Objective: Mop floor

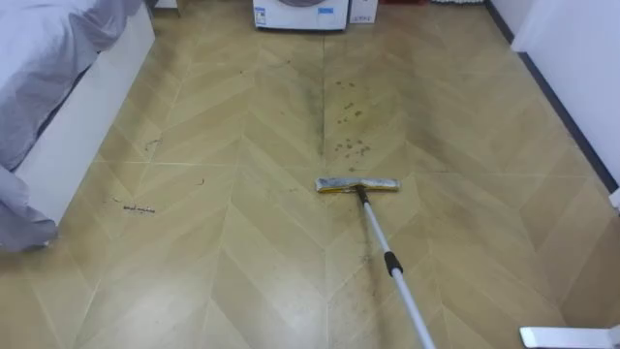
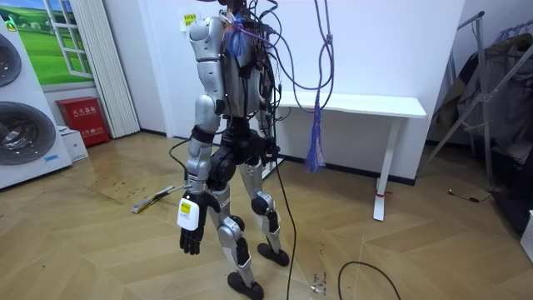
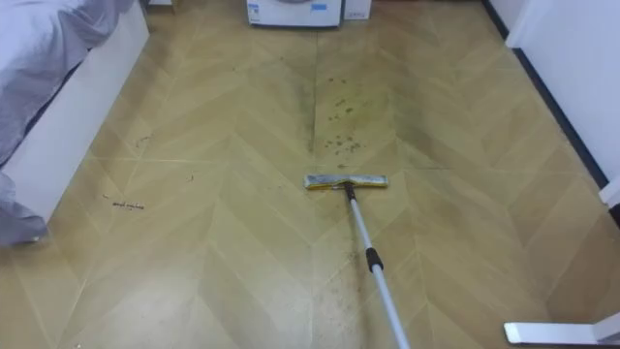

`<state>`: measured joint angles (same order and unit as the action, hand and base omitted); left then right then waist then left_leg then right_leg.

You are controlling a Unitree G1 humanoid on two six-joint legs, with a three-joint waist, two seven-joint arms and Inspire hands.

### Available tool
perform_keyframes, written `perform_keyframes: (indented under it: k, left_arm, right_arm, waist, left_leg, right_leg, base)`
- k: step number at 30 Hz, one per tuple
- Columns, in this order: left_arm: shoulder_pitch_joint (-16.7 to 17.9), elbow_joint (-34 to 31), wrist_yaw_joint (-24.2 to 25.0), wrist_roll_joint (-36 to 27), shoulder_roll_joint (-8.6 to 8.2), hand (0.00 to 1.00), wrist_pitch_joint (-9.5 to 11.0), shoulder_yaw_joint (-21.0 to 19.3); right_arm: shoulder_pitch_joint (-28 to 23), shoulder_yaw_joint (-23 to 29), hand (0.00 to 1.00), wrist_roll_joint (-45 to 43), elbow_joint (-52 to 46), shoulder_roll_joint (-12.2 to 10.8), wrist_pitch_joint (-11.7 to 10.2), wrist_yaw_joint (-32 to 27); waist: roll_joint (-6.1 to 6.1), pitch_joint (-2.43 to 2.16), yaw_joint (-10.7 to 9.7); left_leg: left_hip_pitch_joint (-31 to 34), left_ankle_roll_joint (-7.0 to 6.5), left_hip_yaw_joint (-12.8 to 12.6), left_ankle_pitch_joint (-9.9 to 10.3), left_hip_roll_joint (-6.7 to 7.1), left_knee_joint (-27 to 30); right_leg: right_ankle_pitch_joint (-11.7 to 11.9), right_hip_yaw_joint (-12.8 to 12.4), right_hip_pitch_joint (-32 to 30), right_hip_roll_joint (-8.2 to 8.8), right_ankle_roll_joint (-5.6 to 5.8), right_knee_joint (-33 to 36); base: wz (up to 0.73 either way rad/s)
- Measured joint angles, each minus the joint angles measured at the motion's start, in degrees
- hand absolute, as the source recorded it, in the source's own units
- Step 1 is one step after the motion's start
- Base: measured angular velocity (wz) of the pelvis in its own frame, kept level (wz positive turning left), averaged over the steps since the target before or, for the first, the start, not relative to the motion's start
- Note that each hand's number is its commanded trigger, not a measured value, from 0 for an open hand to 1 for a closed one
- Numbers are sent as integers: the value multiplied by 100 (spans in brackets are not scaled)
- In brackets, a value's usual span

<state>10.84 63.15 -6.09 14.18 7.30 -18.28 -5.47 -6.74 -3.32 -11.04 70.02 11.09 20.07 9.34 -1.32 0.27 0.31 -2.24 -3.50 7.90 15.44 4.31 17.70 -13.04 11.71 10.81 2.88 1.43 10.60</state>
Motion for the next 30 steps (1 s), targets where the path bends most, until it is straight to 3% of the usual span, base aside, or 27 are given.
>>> perform_keyframes:
  k: [20, 26, 30]
  left_arm:
    - [-5, 56, 6, -3, -53, 0, -16, -13]
    - [1, 116, 7, -8, -143, 0, -18, 1]
    - [-71, 114, 6, -27, -156, 0, -3, 14]
  right_arm:
    - [-8, 3, 100, -3, 50, 1, 0, 9]
    - [-3, -3, 100, 8, 104, -2, 0, 0]
    - [83, -3, 100, 11, 104, -4, -1, -37]
  waist:
    - [71, -7, 26]
    - [83, -7, 16]
    - [88, -12, 12]
  left_leg:
    - [-106, -1, -133, 1, -47, -103]
    - [-111, -1, -127, 1, -50, -97]
    - [125, 2, -124, 3, -57, 6]
  right_leg:
    - [0, -58, 15, -11, 0, 1]
    - [0, -46, 24, -12, 0, 6]
    - [0, -28, -160, -16, 0, 25]
  base:
    - [-2]
    - [0]
    - [0]
